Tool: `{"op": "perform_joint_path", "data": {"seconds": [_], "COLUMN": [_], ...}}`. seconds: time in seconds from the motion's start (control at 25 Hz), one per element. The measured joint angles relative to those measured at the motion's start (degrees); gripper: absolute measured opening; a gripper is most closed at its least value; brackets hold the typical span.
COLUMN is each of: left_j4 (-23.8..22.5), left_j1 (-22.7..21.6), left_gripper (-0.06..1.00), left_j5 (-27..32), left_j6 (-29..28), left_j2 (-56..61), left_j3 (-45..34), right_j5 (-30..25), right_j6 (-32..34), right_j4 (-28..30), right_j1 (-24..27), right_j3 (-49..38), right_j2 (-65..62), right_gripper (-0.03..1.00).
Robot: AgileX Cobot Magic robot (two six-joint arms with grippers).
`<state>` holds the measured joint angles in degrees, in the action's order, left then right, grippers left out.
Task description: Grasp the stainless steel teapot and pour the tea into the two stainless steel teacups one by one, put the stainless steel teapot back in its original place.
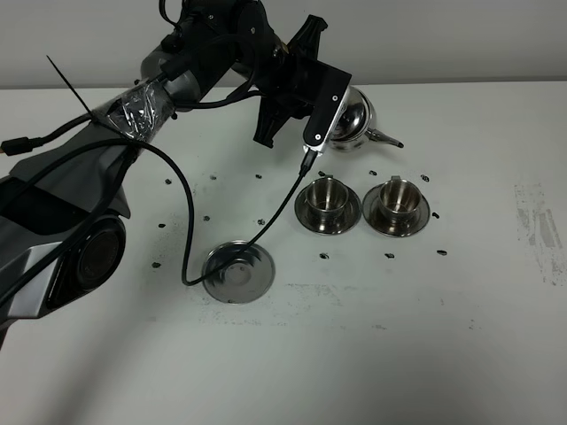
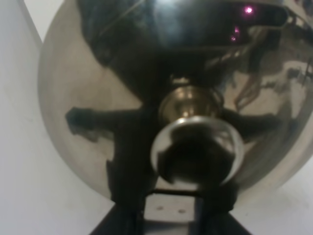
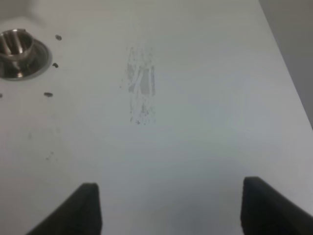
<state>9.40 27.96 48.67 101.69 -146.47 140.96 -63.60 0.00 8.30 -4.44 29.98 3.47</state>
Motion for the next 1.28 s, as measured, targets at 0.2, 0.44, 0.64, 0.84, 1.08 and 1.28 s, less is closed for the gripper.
{"op": "perform_joint_path", "data": {"seconds": [0.2, 0.44, 0.64, 0.84, 1.08, 1.28], "left_j4": [-0.13, 1.6, 3.28, 3.22, 3.55, 3.5], "left_j1": [0.0, 0.32, 0.65, 0.65, 0.65, 0.65], "left_gripper": [0.19, 0.19, 0.19, 0.19, 0.19, 0.19], "left_j5": [-1.14, -3.18, -3.88, -3.93, -3.93, -3.93], "left_j6": [3.43, 8.59, 10.74, 12.23, 12.7, 12.87], "left_j2": [0.0, -0.05, -0.05, -0.05, -0.05, -0.05], "left_j3": [0.0, 0.0, 0.0, 0.0, 0.0, 0.0], "right_j5": [0.0, 0.0, 0.0, 0.0, 0.0, 0.01], "right_j6": [0.0, 0.0, 0.0, 0.0, 0.0, 0.0], "right_j4": [0.06, 0.06, 0.06, 0.06, 0.06, 0.06], "right_j1": [0.0, 0.0, 0.0, 0.0, 0.0, 0.0], "right_j3": [0.0, 0.0, 0.0, 0.0, 0.0, 0.0], "right_j2": [0.0, 0.0, 0.0, 0.0, 0.0, 0.0], "right_gripper": [0.58, 0.58, 0.58, 0.58, 0.58, 0.58]}}
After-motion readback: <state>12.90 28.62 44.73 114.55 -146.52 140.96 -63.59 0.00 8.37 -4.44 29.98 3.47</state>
